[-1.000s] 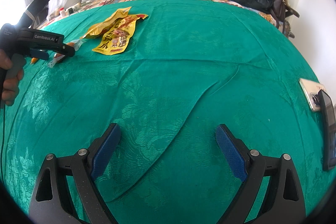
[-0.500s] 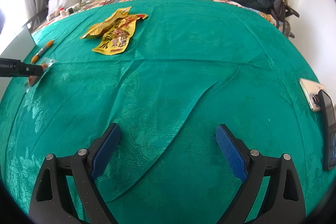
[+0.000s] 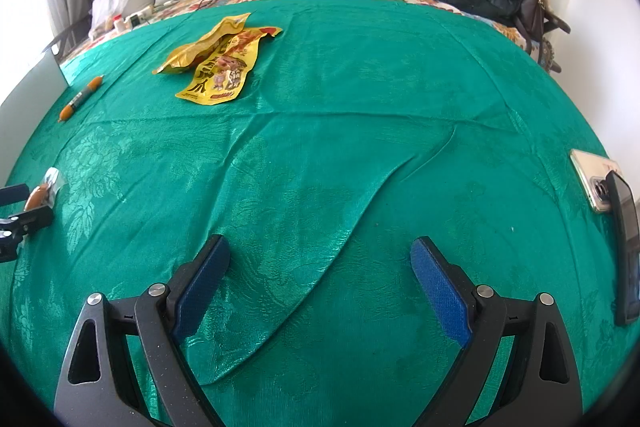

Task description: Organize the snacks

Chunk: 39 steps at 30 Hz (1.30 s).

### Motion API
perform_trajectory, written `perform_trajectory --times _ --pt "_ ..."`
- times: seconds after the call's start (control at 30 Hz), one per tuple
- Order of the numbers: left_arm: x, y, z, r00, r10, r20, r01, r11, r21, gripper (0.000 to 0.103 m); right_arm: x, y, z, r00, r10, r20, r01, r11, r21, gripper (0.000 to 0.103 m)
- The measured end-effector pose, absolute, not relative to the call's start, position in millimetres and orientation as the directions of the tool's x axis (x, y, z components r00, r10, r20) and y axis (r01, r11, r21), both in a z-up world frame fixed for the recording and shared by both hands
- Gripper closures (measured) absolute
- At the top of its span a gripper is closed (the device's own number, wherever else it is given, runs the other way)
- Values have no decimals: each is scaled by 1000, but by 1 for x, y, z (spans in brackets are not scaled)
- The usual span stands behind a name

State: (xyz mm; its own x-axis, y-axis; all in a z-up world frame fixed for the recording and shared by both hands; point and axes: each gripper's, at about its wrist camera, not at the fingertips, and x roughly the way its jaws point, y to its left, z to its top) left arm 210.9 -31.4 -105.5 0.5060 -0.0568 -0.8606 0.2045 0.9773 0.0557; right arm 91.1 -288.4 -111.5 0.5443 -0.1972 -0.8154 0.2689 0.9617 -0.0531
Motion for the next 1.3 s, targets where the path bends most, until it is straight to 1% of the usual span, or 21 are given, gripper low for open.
perform_trajectory --times 0.03,0.17,0.33,1.3 --pt "213 -28 -107 514 -57 -856 189 981 49 0 91 -288 -112 544 -197 -815 269 962 -53 9" --pt "218 -17 -111 538 -76 -839 142 990 1 0 91 -288 -111 544 -197 -815 269 962 -53 9" --pt "216 -15 -112 578 -74 -813 127 992 1 0 91 -288 -111 544 -197 -815 269 962 -53 9" --pt "217 -14 -113 578 -77 -812 125 992 -5 0 91 -289 -111 543 -197 -816 269 962 -53 9"
